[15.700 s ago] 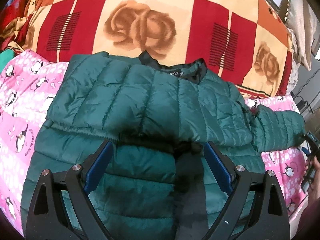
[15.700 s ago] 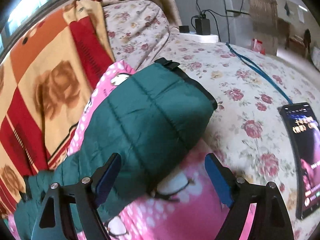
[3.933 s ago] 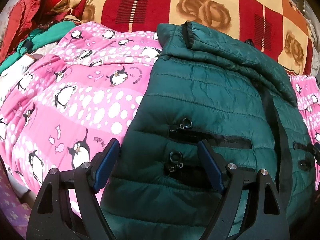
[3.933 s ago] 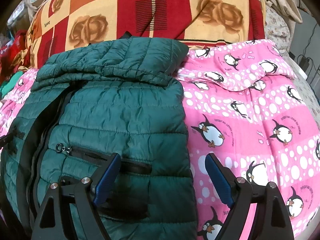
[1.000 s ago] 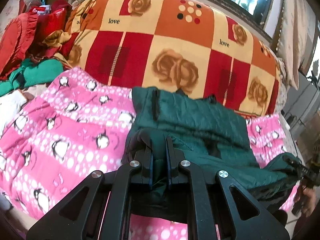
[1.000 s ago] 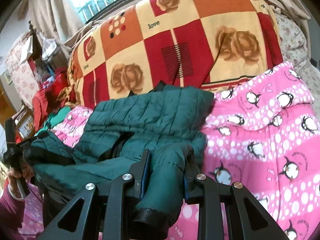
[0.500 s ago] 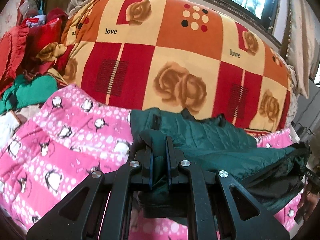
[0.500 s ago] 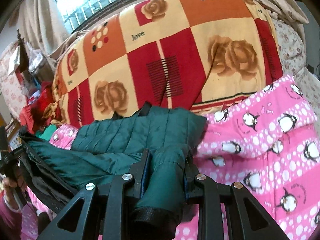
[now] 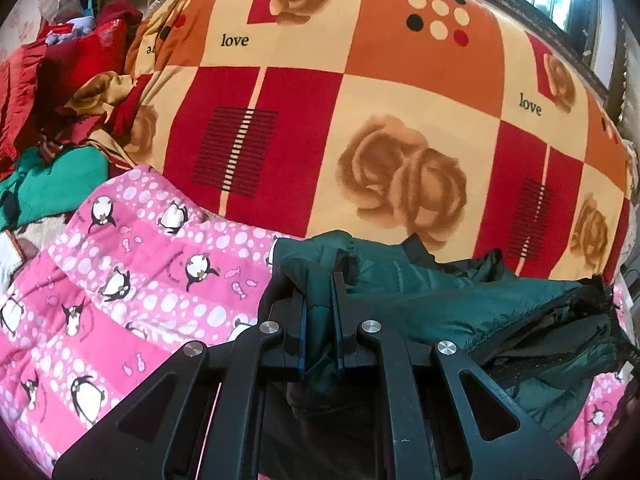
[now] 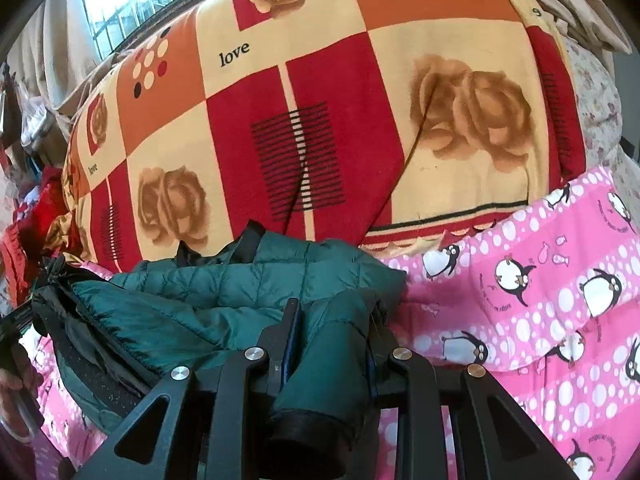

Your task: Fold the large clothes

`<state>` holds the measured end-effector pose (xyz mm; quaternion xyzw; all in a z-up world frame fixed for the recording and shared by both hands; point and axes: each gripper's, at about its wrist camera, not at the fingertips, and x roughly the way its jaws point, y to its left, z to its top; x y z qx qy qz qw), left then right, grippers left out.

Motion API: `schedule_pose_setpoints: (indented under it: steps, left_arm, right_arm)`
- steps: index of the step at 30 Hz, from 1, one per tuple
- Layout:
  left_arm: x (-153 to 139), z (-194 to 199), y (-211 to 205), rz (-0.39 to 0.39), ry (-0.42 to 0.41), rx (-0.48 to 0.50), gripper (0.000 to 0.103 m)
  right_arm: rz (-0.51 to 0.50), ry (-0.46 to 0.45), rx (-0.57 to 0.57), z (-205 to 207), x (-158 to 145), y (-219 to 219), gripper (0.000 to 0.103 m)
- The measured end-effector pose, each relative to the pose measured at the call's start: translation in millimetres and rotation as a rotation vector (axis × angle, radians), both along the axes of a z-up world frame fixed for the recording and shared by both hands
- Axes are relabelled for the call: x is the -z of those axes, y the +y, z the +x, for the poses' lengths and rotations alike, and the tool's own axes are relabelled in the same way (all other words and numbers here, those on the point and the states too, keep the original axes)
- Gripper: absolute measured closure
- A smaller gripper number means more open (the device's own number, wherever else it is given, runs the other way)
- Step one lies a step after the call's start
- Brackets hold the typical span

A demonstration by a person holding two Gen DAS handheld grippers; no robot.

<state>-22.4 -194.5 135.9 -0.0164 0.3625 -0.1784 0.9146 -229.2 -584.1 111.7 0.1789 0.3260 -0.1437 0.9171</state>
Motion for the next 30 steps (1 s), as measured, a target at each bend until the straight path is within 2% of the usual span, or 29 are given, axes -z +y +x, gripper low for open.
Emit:
schedule_pose_setpoints:
  steps: [7,12,27,30]
  left_arm:
    - [6.5,24.6,-11.6,0.012,0.031,-0.015,0.094]
    - [18.7,48.2,-21.6,0.012,0.08,-0.042,0.094]
    - [59.9,84.0,-50.2,0.083,0.092,-0.089,0.093]
    - [64.8,87.0,-54.5,0.098,0.085,-0.093,0.093]
  right_arm:
    - [-0.021,0.003,0.016,18.0,-4.1,-5.8,0.078]
    - [-0.023,0.023,0.036,39.3,3.9,-14.1,0.078]
    - [0.03,0.072,0.111,89.3,60.1,-39.3,0.078]
    - [0.063,0.058,0.118,93.5,68.3,-43.3,0.075]
